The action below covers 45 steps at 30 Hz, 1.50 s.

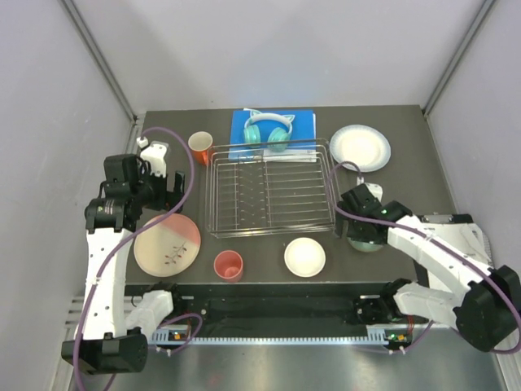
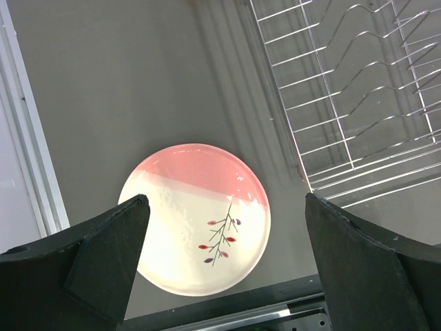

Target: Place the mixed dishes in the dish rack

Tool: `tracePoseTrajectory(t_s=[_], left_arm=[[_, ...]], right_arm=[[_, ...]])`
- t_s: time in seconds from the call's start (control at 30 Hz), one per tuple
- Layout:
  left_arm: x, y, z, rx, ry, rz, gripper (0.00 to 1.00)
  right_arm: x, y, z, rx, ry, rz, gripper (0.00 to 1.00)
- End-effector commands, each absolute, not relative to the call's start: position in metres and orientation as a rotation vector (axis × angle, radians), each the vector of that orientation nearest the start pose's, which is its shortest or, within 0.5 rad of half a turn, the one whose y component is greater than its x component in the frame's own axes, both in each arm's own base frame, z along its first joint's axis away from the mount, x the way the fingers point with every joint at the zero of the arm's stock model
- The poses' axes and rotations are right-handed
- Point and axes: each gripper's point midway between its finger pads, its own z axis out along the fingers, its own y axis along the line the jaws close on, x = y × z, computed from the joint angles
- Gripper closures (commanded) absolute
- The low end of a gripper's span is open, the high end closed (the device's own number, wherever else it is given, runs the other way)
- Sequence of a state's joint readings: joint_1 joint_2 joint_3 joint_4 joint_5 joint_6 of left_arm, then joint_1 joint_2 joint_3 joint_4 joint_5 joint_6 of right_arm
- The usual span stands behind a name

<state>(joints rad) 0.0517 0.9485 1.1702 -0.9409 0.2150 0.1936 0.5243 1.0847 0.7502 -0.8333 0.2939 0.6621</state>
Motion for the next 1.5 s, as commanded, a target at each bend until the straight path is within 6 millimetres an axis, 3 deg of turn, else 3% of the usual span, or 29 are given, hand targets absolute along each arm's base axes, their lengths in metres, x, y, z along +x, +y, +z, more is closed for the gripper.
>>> tracePoseTrajectory(t_s=[0.0, 0.2, 0.5, 0.83, 0.93, 1.07, 1.17, 1.27, 1.33, 1.47], left_arm=[[0.262, -0.015, 0.256, 0.271, 2.195, -0.096, 0.01], [0.263, -0.015, 0.256, 0.267, 2.197, -0.105, 0.01], [0.263, -0.016, 0.255, 0.278, 2.199, -0.105, 0.01], [0.262, -0.015, 0.257, 0.288, 2.199, -0.1, 0.01], [0.263, -0.016, 0.257, 0.29, 2.206, -0.102, 0.01], [0.263, -0.017, 0.26, 0.294, 2.202, -0.113, 0.01], [0.263, -0.017, 0.261, 0.293, 2.202, -0.115, 0.01], [0.263, -0.018, 0.263, 0.29, 2.197, -0.118, 0.01], [0.263, -0.019, 0.263, 0.29, 2.195, -0.124, 0.01], [0.262, -0.021, 0.261, 0.287, 2.202, -0.144, 0.01]], right_arm=[[0.206, 0.105, 0.094, 0.132, 2.59, -0.026, 0.04], [0.198, 0.106, 0.069, 0.132, 2.659, -0.109, 0.12], [0.194, 0.095, 0.064, 0.199, 2.589, -0.259, 0.34], [0.167, 0.088, 0.028, 0.261, 2.598, -0.403, 0.39], [0.167, 0.089, 0.028, 0.277, 2.591, -0.391, 0.43], [0.167, 0.089, 0.031, 0.283, 2.575, -0.376, 0.66], [0.168, 0.087, 0.034, 0.29, 2.565, -0.375, 0.76], [0.168, 0.086, 0.041, 0.294, 2.555, -0.373, 0.8], [0.17, 0.085, 0.05, 0.301, 2.54, -0.359, 0.83], [0.171, 0.08, 0.073, 0.305, 2.502, -0.342, 1.0]])
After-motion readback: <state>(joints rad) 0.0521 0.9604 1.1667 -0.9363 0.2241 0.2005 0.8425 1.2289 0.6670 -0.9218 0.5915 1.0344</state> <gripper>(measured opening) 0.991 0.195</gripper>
